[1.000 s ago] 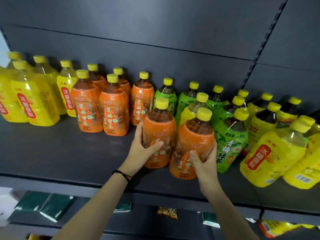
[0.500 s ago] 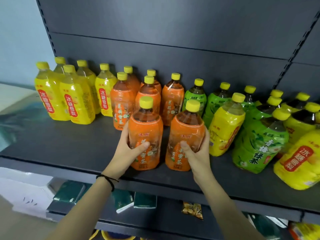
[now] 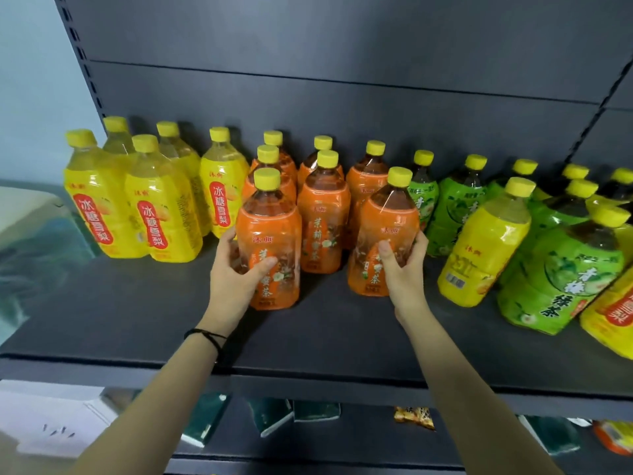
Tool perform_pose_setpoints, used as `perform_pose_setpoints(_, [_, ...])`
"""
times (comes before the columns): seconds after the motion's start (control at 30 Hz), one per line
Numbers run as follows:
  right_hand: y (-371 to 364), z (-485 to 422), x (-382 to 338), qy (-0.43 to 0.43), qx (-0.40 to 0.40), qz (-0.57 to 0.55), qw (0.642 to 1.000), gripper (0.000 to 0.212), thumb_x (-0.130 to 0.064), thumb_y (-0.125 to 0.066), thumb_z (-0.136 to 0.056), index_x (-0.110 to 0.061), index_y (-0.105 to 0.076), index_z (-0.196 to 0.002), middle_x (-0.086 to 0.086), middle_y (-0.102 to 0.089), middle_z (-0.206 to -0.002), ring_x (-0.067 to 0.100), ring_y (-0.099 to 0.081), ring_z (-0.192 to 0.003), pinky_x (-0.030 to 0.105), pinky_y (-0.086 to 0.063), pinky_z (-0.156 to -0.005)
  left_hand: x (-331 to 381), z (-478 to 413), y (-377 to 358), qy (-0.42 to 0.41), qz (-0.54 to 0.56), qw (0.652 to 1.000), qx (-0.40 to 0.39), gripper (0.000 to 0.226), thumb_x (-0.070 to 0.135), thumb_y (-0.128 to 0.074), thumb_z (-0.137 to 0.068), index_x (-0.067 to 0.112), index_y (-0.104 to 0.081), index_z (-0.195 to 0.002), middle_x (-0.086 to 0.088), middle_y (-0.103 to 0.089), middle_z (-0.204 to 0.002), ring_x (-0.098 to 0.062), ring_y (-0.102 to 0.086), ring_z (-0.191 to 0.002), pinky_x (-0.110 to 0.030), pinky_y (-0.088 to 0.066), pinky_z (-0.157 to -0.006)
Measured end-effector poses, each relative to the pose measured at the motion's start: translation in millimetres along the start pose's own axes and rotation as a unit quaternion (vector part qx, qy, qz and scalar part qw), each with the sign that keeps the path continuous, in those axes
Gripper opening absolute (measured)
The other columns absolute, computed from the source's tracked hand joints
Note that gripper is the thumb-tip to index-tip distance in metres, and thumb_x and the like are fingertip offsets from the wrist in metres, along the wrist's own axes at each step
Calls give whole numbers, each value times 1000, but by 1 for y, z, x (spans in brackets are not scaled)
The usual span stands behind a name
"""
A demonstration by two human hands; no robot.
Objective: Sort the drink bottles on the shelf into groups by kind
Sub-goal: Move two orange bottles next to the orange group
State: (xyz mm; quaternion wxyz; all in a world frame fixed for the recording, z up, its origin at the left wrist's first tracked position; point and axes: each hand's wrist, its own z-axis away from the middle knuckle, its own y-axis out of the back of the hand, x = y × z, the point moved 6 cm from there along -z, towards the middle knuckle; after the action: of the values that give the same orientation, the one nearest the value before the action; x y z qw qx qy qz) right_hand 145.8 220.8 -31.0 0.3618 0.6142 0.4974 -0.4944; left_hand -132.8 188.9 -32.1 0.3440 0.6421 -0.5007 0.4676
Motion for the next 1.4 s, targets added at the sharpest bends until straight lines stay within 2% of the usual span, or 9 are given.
perform_pose_setpoints(0.13, [-11, -17, 5, 5, 22, 7, 1000, 74, -41, -64, -86, -34, -19, -145, -4, -44, -137, 14, -47, -124, 37, -44, -100, -7, -8, -2, -6, -9, 1000, 16, 86, 52, -75, -65, 28, -39, -139, 5, -54, -134, -10, -54, -121, -34, -48, -96])
perform_pose_setpoints(0.3, [-22, -28, 8, 1, 13, 25, 1000, 74, -42, -62, -89, -37, -16, -147, -3, -42, -142, 14, -45, -127, 34, -42, -99, -13, -14, -2, 4, -54, 997, 53, 88, 45, -79, -68, 24, -36, -142, -5, -24, -147, -14, -39, -128, -29, -40, -100])
perform_pose_setpoints(0.47, [-21, -36, 12, -17, -5, 40, 999, 78, -44, -58, -90, -35, -10, -150, 1, -39, -147, 18, -43, -131, 41, -42, -104, -17, -18, -2, 7, 2, 1000, -15, 103, 70, -75, -54, 29, -38, -141, 5, -55, -134, -10, -56, -120, -30, -51, -91])
perform_pose_setpoints(0.73, [-18, -22, 14, -25, 0, 80, 996, 76, -40, -58, -92, -33, -11, -151, -8, -39, -141, 11, -41, -126, 32, -38, -100, -17, -13, -2, 33, 12, 999, -42, 104, 72, -74, -53, 36, -33, -142, 11, -55, -133, -6, -55, -119, -32, -49, -93])
perform_pose_setpoints(0.93, [2, -3, 25, -83, 75, 62, 992, 55, -21, -60, -94, -14, -40, -145, 8, -50, -143, 20, -50, -129, 39, -42, -108, -12, 1, 11, 32, -43, 997, -55, 72, 49, -73, -76, 38, -38, -138, 16, -55, -130, 4, -52, -117, -20, -44, -94])
perform_pose_setpoints(1.07, [15, 1, 7, -73, 106, 66, 989, 34, -12, -61, -91, -11, -60, -125, 9, -64, -123, 20, -61, -112, 41, -50, -99, -4, 17, 27, 13, -81, 996, -21, 39, 26, -70, -84, 26, -54, -120, 15, -62, -112, 16, -58, -96, -4, -45, -78])
perform_pose_setpoints(1.2, [38, 16, -10, -52, 99, 78, 991, 18, -11, -59, -91, -17, -62, -107, 6, -66, -104, 14, -61, -92, 24, -50, -79, 1, 33, 33, 11, -110, 993, 30, 21, 24, -68, -87, 16, -62, -105, 10, -67, -101, 14, -59, -80, -1, -42, -68])
perform_pose_setpoints(1.3, [69, 30, -16, -43, 84, 82, 992, 16, -14, -63, -89, -19, -63, -104, 7, -67, -97, 14, -60, -87, 23, -47, -76, 10, 50, 27, 13, -136, 989, 60, 18, 28, -66, -87, 19, -62, -103, 6, -65, -101, 9, -59, -83, -6, -44, -72])
perform_pose_setpoints(1.4, [113, 47, -25, -39, 72, 80, 993, 16, -20, -68, -87, -25, -63, -102, 4, -67, -94, 15, -61, -89, 24, -48, -79, 21, 71, 8, 9, -135, 986, 95, 22, 31, -65, -88, 22, -60, -107, 1, -60, -113, -9, -57, -99, -29, -45, -91])
